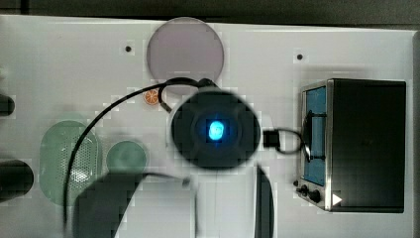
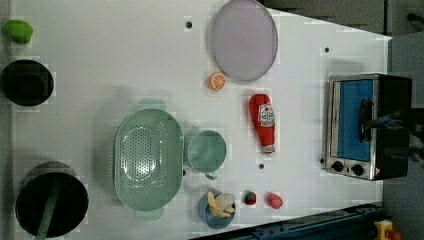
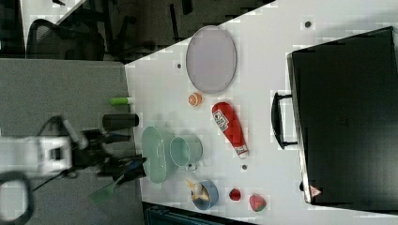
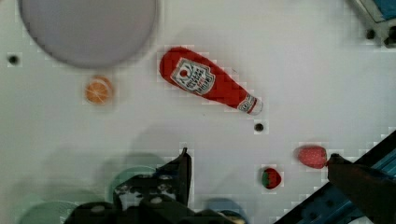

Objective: Pick Ketchup from the table and place it in strainer.

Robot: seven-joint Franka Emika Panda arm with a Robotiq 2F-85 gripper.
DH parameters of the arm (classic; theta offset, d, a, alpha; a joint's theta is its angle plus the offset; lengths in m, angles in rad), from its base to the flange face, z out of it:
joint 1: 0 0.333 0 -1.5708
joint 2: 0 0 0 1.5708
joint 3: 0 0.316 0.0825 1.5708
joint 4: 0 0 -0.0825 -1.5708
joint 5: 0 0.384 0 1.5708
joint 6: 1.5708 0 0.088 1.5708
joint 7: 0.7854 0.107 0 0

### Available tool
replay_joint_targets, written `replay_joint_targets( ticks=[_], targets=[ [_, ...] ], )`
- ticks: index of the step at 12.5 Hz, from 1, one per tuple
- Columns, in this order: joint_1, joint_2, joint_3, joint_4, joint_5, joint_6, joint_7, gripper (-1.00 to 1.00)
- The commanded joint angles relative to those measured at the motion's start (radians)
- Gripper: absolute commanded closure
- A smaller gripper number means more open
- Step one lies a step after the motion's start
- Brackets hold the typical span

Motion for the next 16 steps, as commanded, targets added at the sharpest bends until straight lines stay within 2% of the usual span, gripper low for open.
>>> replay_joint_targets(
  ticks=[1,5,8,11,16],
  targets=[
    [-0.011,0.1,-0.015,-0.058,0.001,0.104,-0.313,-1.0],
    [-0.01,0.168,-0.015,-0.162,0.0,0.352,-0.676,-1.0],
    [-0.008,0.218,-0.007,-0.255,-0.006,0.528,-0.862,-1.0],
    [-0.006,0.291,0.014,-0.321,-0.012,0.663,-0.886,-1.0],
    [0.001,0.448,0.015,-0.354,-0.06,0.886,-0.884,-1.0]
  ],
)
